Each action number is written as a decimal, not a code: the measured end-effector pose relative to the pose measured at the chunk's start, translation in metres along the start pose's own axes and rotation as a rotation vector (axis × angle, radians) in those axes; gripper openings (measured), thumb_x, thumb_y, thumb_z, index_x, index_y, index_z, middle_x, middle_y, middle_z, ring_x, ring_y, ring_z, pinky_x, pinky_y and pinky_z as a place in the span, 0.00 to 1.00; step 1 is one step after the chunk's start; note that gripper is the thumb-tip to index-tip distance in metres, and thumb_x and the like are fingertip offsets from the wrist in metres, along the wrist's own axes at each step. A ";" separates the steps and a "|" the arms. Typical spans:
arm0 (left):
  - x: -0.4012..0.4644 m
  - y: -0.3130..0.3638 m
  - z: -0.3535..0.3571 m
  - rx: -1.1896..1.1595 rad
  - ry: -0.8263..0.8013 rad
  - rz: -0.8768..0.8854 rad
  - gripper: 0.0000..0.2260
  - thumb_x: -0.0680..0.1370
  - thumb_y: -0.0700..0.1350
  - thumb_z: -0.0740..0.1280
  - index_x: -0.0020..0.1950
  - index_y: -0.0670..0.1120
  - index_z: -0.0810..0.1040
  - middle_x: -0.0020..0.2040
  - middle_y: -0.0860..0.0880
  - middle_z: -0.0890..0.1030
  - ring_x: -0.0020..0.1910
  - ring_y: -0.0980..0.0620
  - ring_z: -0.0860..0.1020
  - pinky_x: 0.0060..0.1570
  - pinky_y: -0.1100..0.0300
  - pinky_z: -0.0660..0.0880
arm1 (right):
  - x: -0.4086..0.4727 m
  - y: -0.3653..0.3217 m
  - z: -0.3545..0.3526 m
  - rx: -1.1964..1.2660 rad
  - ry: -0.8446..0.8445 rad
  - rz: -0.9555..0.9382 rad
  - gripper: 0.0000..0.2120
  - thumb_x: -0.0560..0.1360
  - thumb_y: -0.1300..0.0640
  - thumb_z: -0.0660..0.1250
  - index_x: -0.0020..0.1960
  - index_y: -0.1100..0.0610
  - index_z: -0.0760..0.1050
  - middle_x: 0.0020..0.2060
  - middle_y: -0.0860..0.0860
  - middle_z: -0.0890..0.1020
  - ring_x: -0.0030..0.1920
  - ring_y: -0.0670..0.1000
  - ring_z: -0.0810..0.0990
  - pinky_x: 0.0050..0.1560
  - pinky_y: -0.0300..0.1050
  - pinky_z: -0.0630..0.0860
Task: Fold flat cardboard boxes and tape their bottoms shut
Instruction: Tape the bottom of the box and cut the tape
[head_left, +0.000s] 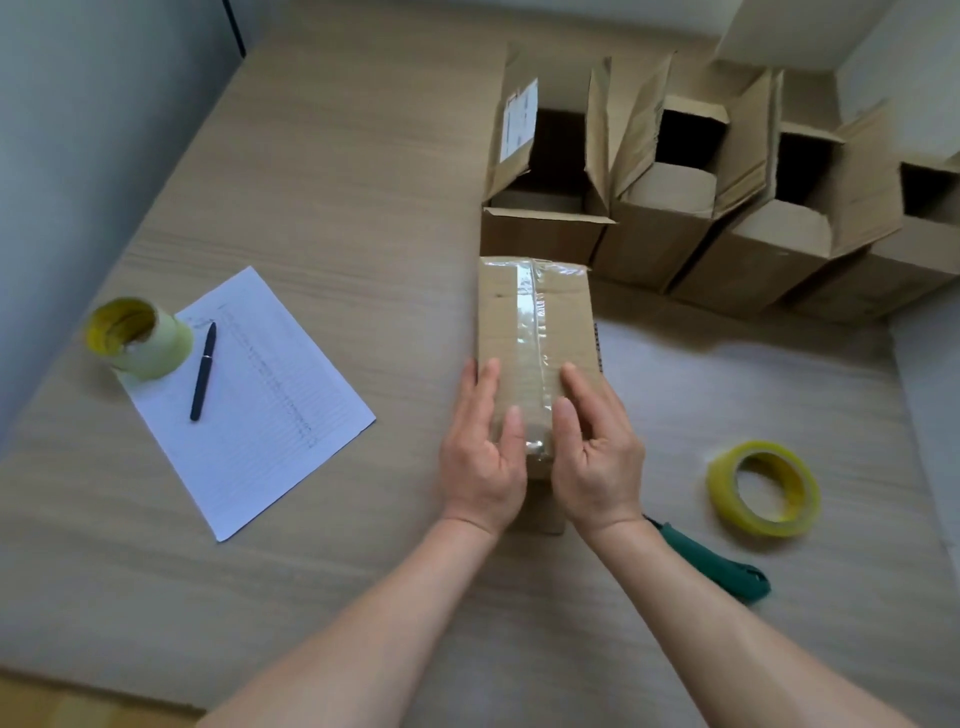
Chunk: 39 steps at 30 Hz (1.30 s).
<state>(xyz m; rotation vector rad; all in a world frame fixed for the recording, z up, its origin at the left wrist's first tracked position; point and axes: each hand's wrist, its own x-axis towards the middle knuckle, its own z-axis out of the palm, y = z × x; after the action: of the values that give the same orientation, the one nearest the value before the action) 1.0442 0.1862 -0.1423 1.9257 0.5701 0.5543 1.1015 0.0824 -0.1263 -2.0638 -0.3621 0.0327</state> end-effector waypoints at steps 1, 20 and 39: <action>0.001 -0.001 0.001 0.033 0.016 0.036 0.24 0.80 0.51 0.59 0.73 0.40 0.69 0.73 0.41 0.68 0.75 0.46 0.64 0.72 0.64 0.60 | 0.001 0.000 -0.001 -0.065 -0.019 -0.050 0.30 0.77 0.37 0.57 0.68 0.58 0.75 0.65 0.57 0.77 0.65 0.53 0.76 0.64 0.45 0.74; 0.034 0.001 -0.063 -0.082 -0.691 -0.262 0.55 0.65 0.65 0.74 0.78 0.60 0.38 0.77 0.62 0.56 0.75 0.53 0.64 0.72 0.51 0.65 | 0.004 -0.003 -0.018 -0.072 -0.231 0.202 0.40 0.71 0.34 0.58 0.79 0.42 0.50 0.59 0.18 0.63 0.58 0.32 0.65 0.57 0.35 0.65; 0.000 0.024 -0.117 -0.343 -0.579 -0.568 0.21 0.73 0.64 0.70 0.64 0.67 0.70 0.56 0.67 0.80 0.52 0.63 0.81 0.43 0.54 0.81 | -0.035 -0.048 -0.029 0.713 -0.361 0.478 0.25 0.78 0.39 0.58 0.63 0.56 0.78 0.57 0.59 0.82 0.59 0.60 0.80 0.59 0.58 0.75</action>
<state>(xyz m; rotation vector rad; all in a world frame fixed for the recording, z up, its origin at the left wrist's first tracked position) 0.9767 0.2585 -0.0754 1.4099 0.5605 -0.2546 1.0613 0.0700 -0.0754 -1.3819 -0.0431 0.7255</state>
